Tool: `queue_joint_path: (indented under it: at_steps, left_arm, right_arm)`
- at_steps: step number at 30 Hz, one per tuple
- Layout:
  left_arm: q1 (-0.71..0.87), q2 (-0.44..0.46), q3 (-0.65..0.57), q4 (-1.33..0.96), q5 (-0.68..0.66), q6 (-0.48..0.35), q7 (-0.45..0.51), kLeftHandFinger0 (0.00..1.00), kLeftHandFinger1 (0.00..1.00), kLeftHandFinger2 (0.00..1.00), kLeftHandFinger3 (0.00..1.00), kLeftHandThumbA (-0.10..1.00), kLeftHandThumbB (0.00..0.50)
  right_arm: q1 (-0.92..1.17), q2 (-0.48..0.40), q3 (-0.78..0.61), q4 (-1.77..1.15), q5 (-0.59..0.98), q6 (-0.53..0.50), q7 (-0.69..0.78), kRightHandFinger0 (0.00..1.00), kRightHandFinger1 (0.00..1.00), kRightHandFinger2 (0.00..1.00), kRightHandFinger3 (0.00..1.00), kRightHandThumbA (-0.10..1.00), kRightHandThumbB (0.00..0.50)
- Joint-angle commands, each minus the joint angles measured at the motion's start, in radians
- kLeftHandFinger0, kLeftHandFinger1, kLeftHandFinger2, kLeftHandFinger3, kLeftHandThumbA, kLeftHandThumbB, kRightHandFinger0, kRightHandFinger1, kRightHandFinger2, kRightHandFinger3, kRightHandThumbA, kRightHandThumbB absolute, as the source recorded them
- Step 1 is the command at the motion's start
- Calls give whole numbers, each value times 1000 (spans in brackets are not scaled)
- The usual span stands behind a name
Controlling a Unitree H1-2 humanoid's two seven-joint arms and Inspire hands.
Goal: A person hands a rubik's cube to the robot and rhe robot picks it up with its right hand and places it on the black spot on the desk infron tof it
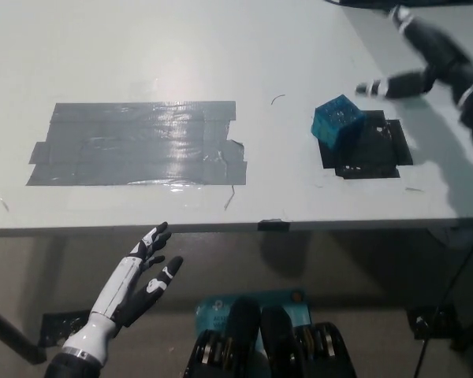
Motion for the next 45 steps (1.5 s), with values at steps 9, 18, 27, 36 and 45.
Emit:
queue_joint_path:
  at_steps: [9, 18, 27, 36, 45]
  left_arm:
    - [-34, 15, 5, -12, 2, -10, -10, 962, 1000, 1000, 1000, 854, 112]
    - [56, 2, 6, -13, 6, -34, 12, 969, 1000, 1000, 1000, 826, 94]
    - [123, -12, 6, -17, 3, -58, 22, 960, 1000, 1000, 1000, 770, 63]
    - [107, -17, 9, -9, 2, -63, 20, 958, 1000, 1000, 1000, 769, 70]
    - [105, -13, 19, -13, -6, -59, 15, 976, 1000, 1000, 1000, 772, 67]
  right_arm:
    - [405, 14, -233, -920, 203, 124, -6, 1000, 1000, 1000, 1000, 1000, 425]
    - [914, 280, -183, -834, 285, -213, -170, 1000, 1000, 1000, 1000, 824, 250]
    - [968, 383, -117, -444, 117, -377, -248, 1000, 1000, 1000, 1000, 729, 204]
    - [943, 347, -109, -345, 100, -384, -245, 1000, 1000, 1000, 1000, 711, 223]
    - [925, 338, -87, -327, 80, -407, -259, 1000, 1000, 1000, 1000, 679, 205]
